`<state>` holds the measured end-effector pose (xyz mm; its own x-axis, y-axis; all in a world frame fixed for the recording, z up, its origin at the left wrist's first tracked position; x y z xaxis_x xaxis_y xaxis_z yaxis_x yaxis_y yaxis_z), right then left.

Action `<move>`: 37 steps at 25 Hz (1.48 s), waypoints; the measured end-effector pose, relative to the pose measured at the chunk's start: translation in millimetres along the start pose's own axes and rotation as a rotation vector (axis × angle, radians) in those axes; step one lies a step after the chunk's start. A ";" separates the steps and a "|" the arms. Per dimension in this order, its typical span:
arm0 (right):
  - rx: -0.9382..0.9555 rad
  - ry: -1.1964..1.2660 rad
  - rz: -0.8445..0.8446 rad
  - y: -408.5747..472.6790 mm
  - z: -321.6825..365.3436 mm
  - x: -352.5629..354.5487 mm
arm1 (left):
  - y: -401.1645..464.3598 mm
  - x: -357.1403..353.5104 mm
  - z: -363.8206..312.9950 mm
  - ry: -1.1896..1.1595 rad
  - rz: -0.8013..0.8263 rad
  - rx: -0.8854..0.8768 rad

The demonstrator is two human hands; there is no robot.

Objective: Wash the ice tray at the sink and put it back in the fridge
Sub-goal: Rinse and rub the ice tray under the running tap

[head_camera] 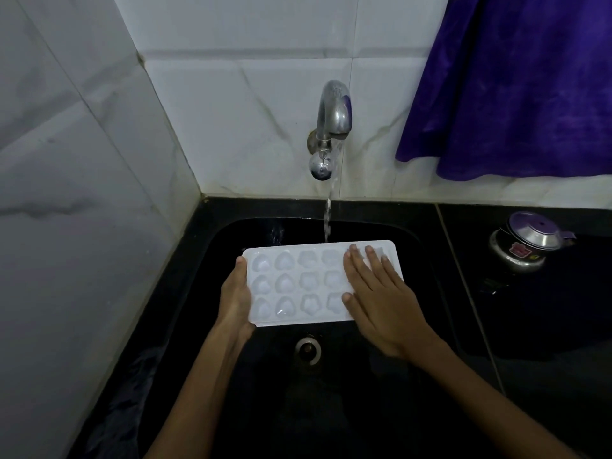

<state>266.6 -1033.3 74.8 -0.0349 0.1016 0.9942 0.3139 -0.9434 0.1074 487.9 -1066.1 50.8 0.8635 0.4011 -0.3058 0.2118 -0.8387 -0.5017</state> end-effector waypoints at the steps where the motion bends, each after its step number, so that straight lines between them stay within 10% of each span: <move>1: -0.028 0.009 -0.003 2.7 6.4 1.4 | -0.5 -1.9 2.2 -0.002 -0.003 -0.001; 8: 0.304 0.093 0.033 -9.5 38.9 -7.9 | 0.6 8.0 2.9 -0.002 -0.044 0.002; 13: -0.070 0.020 -0.018 -13.8 -11.2 -10.3 | 0.9 23.3 -0.8 -0.003 -0.010 -0.034; 20: -0.380 1.124 -0.123 -9.8 -38.4 -11.9 | -10.4 26.6 0.9 0.144 0.103 -0.178; 37: -0.228 0.771 -0.315 -85.9 -32.9 -34.0 | -56.0 71.7 40.7 0.601 0.275 -0.715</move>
<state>209.6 -966.1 31.8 -0.7481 0.2048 0.6312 -0.0144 -0.9560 0.2931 519.3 -975.4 24.0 0.9720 0.0691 0.2245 0.0245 -0.9804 0.1956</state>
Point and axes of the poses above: each hand's wrist, its own y-axis towards the middle knuckle, its own x-axis out of the back of the hand, z = x × y, the point moved 4 cm from there along y, towards the middle knuckle, and after that the axes turned 8 degrees about -y, right-handed, at the moved point
